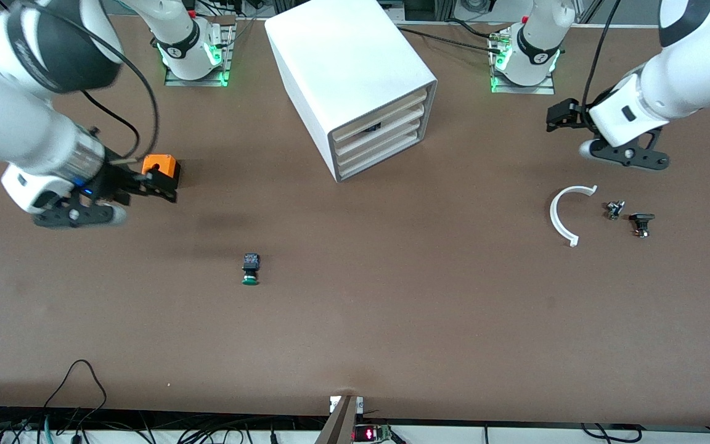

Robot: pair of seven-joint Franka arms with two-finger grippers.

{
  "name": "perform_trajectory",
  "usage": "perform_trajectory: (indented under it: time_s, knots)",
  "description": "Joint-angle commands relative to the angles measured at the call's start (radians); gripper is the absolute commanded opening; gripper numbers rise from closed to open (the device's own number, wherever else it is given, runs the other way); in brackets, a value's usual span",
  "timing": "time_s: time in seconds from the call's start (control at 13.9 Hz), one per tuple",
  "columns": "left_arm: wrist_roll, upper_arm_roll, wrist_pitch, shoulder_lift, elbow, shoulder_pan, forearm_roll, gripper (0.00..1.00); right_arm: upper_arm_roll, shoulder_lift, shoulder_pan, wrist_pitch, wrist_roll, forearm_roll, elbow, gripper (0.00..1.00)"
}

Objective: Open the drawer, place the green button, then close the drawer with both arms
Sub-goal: 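Grasp the green button with the right gripper while the left gripper reaches the drawer, then pull the drawer open with the left gripper while the right gripper lifts the button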

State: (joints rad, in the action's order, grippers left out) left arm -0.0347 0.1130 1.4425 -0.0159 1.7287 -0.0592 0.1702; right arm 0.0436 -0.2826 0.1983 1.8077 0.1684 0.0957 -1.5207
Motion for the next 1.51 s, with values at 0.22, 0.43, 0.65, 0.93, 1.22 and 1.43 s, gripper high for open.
perform_trajectory:
  time_s: [0.22, 0.43, 0.65, 0.93, 1.22, 1.43]
  knots:
    - [-0.12, 0.016, 0.145, -0.141, 0.093, 0.002, 0.306, 0.99, -0.005, -0.157, 0.032, 0.302, -0.053, 0.007, -0.099, 1.0]
    - [-0.284, 0.037, 0.312, -0.147, 0.231, 0.002, 0.469, 0.99, -0.005, -0.237, 0.075, 0.427, -0.049, 0.013, -0.131, 1.0]
    - [-0.462, 0.066, 0.421, -0.182, 0.342, 0.002, 0.665, 0.99, -0.004, -0.338, 0.09, 0.575, -0.038, 0.015, -0.144, 1.0]
    - [-0.775, 0.066, 0.42, -0.291, 0.426, 0.016, 0.917, 0.99, -0.005, -0.395, 0.098, 0.662, -0.038, 0.013, -0.17, 1.0]
    - [-0.954, 0.068, 0.397, -0.393, 0.46, 0.015, 1.032, 0.93, -0.004, -0.429, 0.11, 0.685, 0.014, 0.018, -0.171, 1.0]
    - [-1.027, 0.1, 0.394, -0.466, 0.471, 0.002, 1.13, 0.78, -0.005, -0.429, 0.122, 0.683, 0.039, 0.016, -0.17, 0.87]
